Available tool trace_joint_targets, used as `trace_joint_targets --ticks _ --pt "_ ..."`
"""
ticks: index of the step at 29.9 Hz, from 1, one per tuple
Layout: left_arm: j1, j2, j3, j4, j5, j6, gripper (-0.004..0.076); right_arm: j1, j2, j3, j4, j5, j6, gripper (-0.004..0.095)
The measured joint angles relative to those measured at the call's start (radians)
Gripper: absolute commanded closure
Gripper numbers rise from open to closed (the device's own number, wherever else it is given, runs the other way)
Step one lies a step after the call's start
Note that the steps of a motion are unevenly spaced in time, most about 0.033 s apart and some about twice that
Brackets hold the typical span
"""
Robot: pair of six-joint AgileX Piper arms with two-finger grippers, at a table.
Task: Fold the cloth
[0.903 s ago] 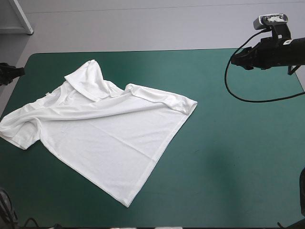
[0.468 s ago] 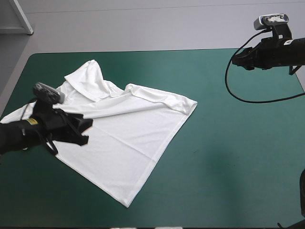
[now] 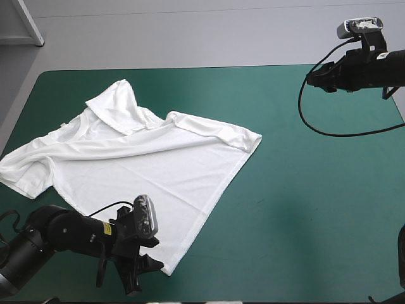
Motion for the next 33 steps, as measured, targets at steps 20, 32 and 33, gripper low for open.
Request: trace_joint_targets --ticks 20,32,33 --pt "-0.163 0.26 0.136 0.146 -0.248 0.045 0.0338 0.0 -0.002 0.0 0.007 0.0 0.016 0.0422" --pt "-0.215 0.378 0.102 0.098 -0.278 0.043 0.0409 0.0 -0.002 0.0 0.008 0.0 0.016 0.0422" --pt "-0.227 0.39 0.096 0.1 -0.287 0.034 0.0426 0.0 -0.002 0.0 0.008 0.0 0.016 0.0422"
